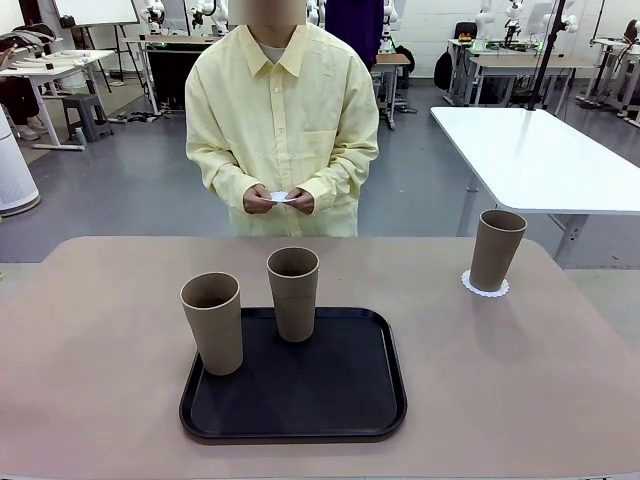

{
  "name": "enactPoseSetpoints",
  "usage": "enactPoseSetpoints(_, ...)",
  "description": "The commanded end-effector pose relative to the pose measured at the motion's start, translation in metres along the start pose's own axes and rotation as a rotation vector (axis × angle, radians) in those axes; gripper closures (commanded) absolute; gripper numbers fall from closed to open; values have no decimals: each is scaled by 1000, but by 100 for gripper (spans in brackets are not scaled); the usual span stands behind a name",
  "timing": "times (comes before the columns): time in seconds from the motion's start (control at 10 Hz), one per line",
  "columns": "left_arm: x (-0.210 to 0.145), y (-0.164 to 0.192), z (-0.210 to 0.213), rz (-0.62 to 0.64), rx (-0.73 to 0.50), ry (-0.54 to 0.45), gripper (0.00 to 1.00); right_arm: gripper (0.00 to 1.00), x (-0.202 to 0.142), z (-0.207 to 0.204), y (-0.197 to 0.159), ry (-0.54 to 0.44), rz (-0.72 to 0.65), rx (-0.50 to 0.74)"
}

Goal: Place coasters on the table and set cups on them.
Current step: Take one Reusable plastic cup from the Flat Tray and place it on a coaster set by the human.

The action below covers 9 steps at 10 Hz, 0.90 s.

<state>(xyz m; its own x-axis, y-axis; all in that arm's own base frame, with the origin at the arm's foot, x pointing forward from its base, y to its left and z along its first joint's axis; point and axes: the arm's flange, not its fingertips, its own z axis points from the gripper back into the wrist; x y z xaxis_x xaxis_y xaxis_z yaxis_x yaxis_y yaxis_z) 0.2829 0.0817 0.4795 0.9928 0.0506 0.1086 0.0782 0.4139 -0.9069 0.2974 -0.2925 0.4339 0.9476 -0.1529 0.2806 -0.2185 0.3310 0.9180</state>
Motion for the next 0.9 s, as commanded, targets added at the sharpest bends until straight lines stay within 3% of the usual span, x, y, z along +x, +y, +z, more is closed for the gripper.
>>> enactPoseSetpoints(0.0, -1, 0, 1, -9, -9, -2, 0, 0, -1, -1, 4, -5, -5, -12)
enactPoseSetpoints(0.8, -1, 0, 1, -9, -9, -2, 0, 0, -1, -1, 4, -5, -5, -12)
